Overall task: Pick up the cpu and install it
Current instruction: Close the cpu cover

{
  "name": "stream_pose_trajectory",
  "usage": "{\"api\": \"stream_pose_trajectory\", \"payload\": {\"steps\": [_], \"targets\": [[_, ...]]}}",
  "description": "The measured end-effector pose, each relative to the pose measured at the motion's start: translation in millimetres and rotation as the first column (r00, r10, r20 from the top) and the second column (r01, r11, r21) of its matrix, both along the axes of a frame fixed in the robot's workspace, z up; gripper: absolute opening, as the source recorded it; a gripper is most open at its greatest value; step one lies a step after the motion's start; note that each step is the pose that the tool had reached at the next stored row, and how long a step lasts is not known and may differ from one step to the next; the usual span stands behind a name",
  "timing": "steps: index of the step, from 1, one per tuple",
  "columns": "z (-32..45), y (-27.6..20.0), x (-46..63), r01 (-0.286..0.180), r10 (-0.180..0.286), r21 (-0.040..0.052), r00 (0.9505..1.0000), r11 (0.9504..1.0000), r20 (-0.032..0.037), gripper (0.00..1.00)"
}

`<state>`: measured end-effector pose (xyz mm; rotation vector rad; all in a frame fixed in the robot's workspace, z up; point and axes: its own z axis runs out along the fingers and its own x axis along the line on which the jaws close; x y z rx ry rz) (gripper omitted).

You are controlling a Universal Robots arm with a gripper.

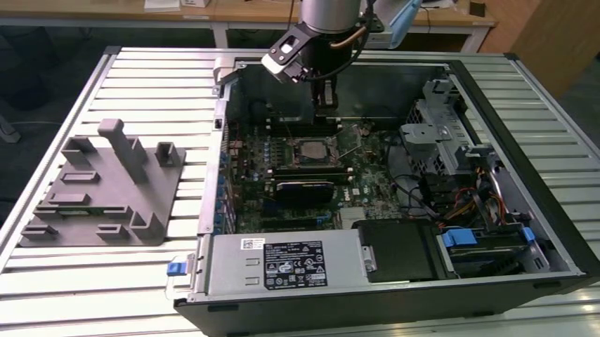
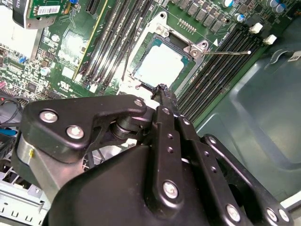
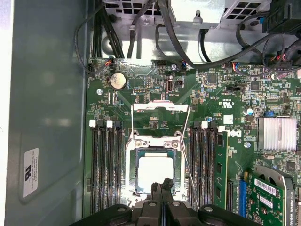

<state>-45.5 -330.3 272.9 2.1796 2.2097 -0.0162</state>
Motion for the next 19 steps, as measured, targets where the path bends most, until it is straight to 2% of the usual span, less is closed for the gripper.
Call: {"api": "stream_pose_trajectory", "payload": {"steps": [4, 19], "targets": [[0.0, 0.0, 1.8, 0.000, 0.000, -0.0002, 1.0000, 1.0000, -0.0001, 0.11], [0.0, 0.0, 22.7, 0.000, 0.000, 0.0001, 1.0000, 1.0000, 0.0001, 0.11]]}}
